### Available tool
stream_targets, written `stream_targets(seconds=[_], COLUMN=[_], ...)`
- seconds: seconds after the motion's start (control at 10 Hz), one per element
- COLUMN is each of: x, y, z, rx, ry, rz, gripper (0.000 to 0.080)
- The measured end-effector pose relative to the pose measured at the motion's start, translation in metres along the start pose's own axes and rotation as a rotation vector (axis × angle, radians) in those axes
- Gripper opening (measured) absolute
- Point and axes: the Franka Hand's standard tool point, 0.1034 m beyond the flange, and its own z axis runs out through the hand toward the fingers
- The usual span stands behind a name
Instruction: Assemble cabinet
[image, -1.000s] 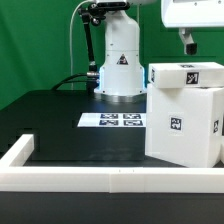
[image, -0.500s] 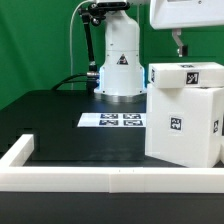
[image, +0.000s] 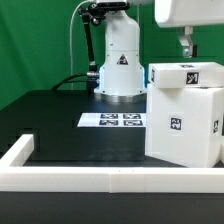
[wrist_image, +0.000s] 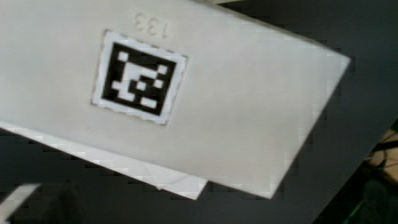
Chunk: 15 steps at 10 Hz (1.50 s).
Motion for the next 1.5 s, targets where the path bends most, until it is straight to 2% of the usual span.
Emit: stream_targets(seconds=[0.1, 0.3, 0.6, 0.8, 0.9, 1.2, 1.5], x=[-0.002, -0.004, -0.005, -0.009, -0.014, -0.023, -0.032], y=[0.0, 0.003, 0.001, 0.002, 0.006, 0.017, 0.021], z=[0.001, 0.001, 0.003, 0.006, 0.009, 0.013, 0.019], rx=[-0.012, -0.017, -0.05, -0.046, -0.033, -0.029, -0.017], ry=[-0.017, -0.022, -0.074, -0.1, -0.118, -0.121, -0.128], rz=[-0.035, -0.309, -0.79, -1.021, -1.218, -1.19, -1.154], gripper=[0.0797, 0.0797, 0.0797, 0.0797, 0.0797, 0.0797, 0.0797])
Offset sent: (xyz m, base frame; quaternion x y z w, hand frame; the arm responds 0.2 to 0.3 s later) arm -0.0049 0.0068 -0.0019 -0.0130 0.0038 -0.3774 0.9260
